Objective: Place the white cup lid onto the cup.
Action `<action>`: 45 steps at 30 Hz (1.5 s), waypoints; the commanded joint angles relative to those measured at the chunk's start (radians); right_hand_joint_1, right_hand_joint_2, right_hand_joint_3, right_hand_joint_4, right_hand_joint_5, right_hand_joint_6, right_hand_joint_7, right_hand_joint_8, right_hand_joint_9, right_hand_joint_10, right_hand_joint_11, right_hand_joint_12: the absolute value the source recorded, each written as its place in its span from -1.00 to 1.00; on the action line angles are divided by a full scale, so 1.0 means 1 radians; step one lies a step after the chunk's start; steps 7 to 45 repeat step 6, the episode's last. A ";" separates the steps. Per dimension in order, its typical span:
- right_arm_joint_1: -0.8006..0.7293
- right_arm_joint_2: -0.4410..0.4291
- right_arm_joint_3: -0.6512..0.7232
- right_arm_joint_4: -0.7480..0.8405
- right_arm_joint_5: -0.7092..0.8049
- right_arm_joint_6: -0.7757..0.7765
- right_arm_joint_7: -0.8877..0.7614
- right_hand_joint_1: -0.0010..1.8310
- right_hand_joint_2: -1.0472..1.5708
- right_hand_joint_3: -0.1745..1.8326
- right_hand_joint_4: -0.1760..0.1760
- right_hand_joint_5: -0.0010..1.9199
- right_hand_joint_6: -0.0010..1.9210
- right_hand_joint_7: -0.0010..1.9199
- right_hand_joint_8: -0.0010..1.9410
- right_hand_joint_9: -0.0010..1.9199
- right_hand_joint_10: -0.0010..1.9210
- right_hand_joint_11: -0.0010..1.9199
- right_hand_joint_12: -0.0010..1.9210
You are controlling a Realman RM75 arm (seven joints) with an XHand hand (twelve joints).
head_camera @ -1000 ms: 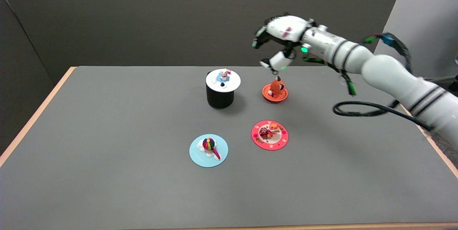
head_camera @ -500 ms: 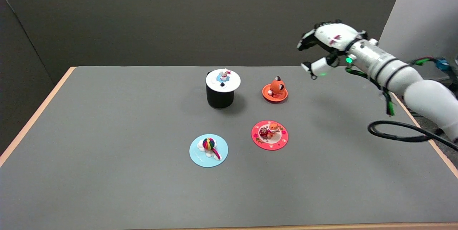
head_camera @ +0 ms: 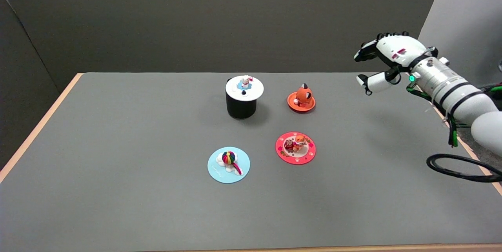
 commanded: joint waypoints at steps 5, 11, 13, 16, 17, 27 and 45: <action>-0.143 -0.014 0.033 -0.044 0.013 0.131 0.037 -0.05 0.28 0.08 -0.40 -0.17 -0.71 -0.11 -0.78 -0.16 -0.76 -0.63 0.09; -0.143 -0.015 0.026 -0.046 0.013 0.142 0.036 -0.05 0.28 0.08 -0.40 -0.17 -0.71 -0.11 -0.78 -0.16 -0.76 -0.63 0.10; -0.143 -0.015 0.026 -0.046 0.013 0.142 0.036 -0.05 0.28 0.08 -0.40 -0.17 -0.71 -0.11 -0.78 -0.16 -0.76 -0.63 0.10; -0.143 -0.015 0.026 -0.046 0.013 0.142 0.036 -0.05 0.28 0.08 -0.40 -0.17 -0.71 -0.11 -0.78 -0.16 -0.76 -0.63 0.10; -0.143 -0.015 0.026 -0.046 0.013 0.142 0.036 -0.05 0.28 0.08 -0.40 -0.17 -0.71 -0.11 -0.78 -0.16 -0.76 -0.63 0.10; -0.143 -0.015 0.026 -0.046 0.013 0.142 0.036 -0.05 0.28 0.08 -0.40 -0.17 -0.71 -0.11 -0.78 -0.16 -0.76 -0.63 0.10; -0.143 -0.015 0.026 -0.046 0.013 0.142 0.036 -0.05 0.28 0.08 -0.40 -0.17 -0.71 -0.11 -0.78 -0.16 -0.76 -0.63 0.10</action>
